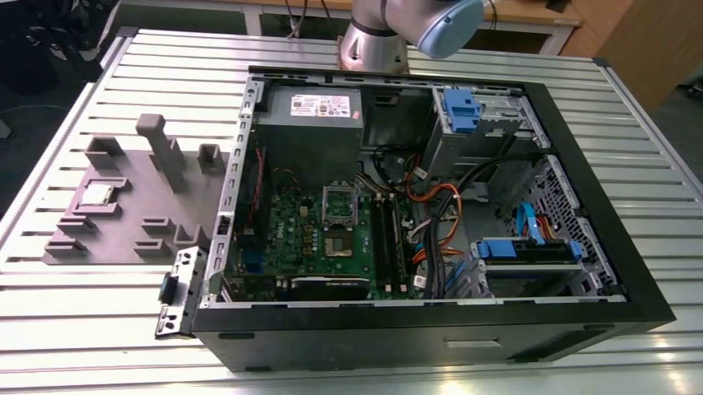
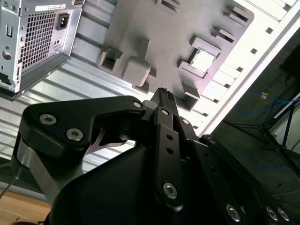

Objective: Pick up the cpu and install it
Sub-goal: 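Reach for the cpu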

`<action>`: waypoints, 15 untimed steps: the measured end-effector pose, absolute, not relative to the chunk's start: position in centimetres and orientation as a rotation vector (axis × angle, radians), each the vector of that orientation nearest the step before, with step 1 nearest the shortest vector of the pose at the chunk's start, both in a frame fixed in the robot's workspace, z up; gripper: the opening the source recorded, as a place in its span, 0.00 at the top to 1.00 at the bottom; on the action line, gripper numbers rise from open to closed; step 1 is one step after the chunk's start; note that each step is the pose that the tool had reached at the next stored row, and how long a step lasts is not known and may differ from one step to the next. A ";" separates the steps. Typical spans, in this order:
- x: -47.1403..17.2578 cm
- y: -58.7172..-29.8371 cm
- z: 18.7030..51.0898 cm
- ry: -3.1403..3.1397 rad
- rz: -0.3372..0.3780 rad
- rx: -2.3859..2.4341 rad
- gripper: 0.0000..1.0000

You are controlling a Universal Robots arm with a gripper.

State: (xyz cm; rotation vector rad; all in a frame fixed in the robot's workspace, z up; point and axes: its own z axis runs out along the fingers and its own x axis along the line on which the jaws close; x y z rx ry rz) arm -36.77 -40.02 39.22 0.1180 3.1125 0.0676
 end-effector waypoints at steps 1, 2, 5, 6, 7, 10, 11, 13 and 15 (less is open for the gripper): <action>-36.9 -40.0 39.2 3.113 0.068 0.118 0.89; -37.1 -40.0 39.2 3.112 0.068 0.118 0.89; -37.5 -40.0 39.2 3.112 0.068 0.118 0.89; -37.6 -40.0 39.2 3.112 0.068 0.118 0.89; -37.7 -40.0 39.2 3.112 0.068 0.118 0.89; -37.9 -40.0 39.2 3.113 0.068 0.118 0.89; -38.0 -40.0 39.2 3.113 0.068 0.118 0.89; -38.3 -40.0 39.2 3.112 0.068 0.118 0.89; -38.7 -40.0 39.2 3.112 0.068 0.118 0.89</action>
